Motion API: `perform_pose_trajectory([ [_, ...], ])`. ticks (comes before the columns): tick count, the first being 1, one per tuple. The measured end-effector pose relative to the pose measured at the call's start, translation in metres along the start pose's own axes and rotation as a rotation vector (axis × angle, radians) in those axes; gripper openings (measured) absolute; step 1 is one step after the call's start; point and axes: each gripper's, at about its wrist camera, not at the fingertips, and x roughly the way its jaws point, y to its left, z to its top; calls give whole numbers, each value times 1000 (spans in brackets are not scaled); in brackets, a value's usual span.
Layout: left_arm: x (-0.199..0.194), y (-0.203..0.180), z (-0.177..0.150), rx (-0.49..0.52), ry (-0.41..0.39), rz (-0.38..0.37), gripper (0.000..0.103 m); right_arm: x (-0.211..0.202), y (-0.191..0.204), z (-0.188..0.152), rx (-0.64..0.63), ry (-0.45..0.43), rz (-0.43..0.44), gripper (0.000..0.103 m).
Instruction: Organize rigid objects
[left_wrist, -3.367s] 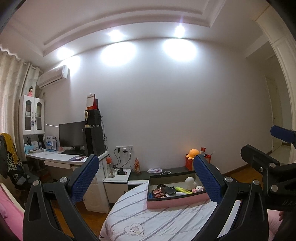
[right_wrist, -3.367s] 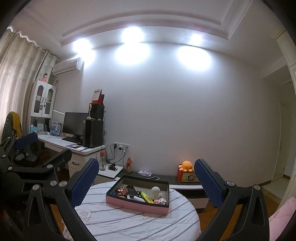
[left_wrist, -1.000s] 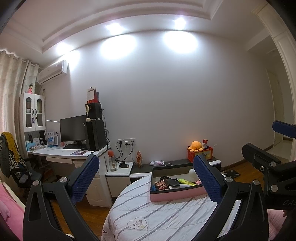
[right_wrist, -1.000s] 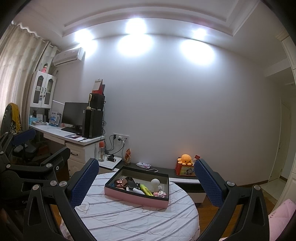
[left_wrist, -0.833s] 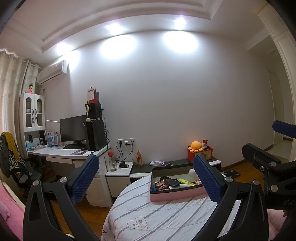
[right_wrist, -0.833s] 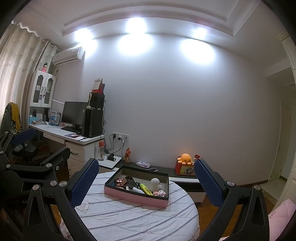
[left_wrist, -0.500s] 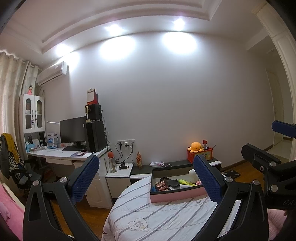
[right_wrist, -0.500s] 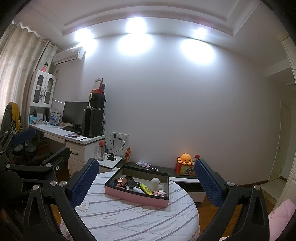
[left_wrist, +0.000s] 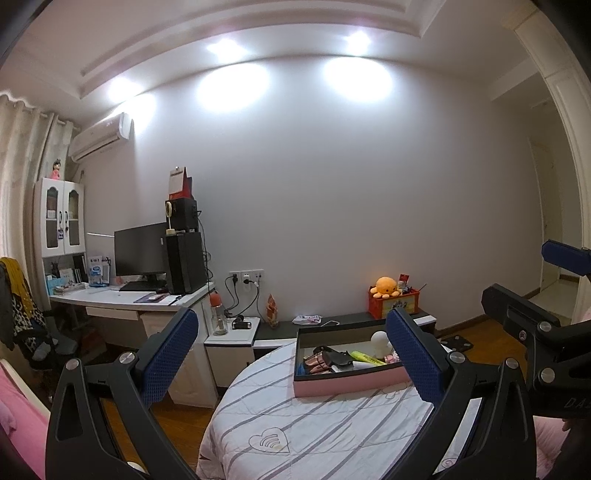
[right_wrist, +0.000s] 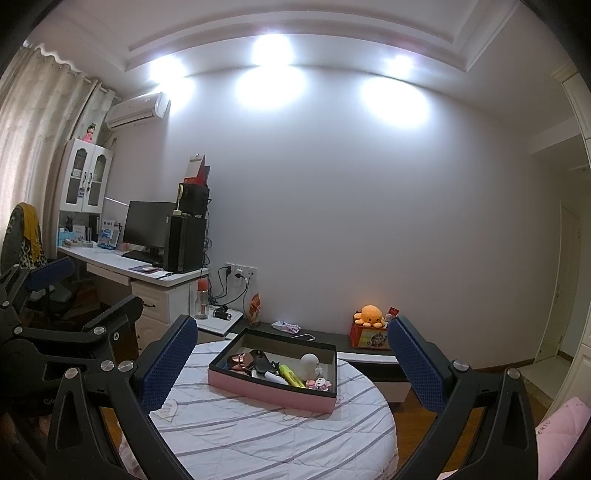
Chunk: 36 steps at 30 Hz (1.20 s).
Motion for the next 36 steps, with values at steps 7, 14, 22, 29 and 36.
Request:
perform_pose_trajectory([
  [7,2,-1,-1,7,8,5,103,1,1,0,-3,11,-1,103],
  [14,-1,2,-2,10,-13,12,103,2,1,0,-4,19,4,103],
  [22,0,3,-4,10,-10,12,103,4,1,0,-5,20,6,103],
  [29,1,2,-5,11,-2,11,103,5,2,0,-11,25,2,103],
  [36,2,1,-5,13,6,12,103,8,2,-1,-10,32,4,103],
])
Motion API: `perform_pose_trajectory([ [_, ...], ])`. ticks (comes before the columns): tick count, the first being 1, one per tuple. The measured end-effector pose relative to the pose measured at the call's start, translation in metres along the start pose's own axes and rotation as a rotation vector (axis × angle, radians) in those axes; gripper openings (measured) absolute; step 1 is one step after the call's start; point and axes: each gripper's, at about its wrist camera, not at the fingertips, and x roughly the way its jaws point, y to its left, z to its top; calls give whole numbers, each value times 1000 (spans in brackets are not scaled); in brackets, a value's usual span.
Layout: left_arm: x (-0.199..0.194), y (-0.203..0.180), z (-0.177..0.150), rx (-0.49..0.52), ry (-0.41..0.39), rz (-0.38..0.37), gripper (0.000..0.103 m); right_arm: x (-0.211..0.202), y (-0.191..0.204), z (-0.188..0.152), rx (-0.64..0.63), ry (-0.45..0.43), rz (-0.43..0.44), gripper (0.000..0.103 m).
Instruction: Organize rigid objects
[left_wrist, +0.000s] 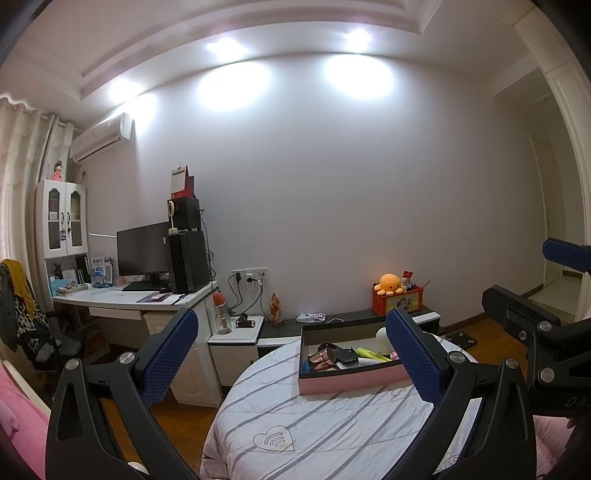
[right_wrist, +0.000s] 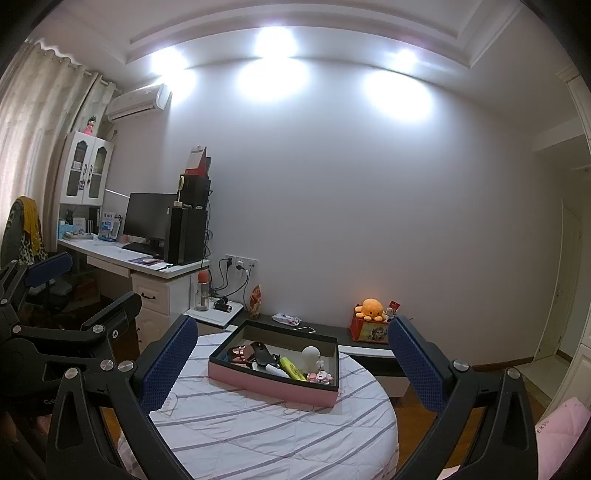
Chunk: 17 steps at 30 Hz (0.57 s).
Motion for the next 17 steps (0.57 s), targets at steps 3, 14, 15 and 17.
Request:
perform_pose_trajectory([
  [3,1,-1,0,2,1,1,103,1,0,0,1,1,1,103],
  [14,2,2,0,6,11,0,103,1,2,-1,-2,9,0,103],
  [15,2,2,0,8,13,-1,103,1,3,-1,-1,10,0,103],
  [17,4,3,0,9,18,-3,103,3,1,-3,2,14,2,103],
])
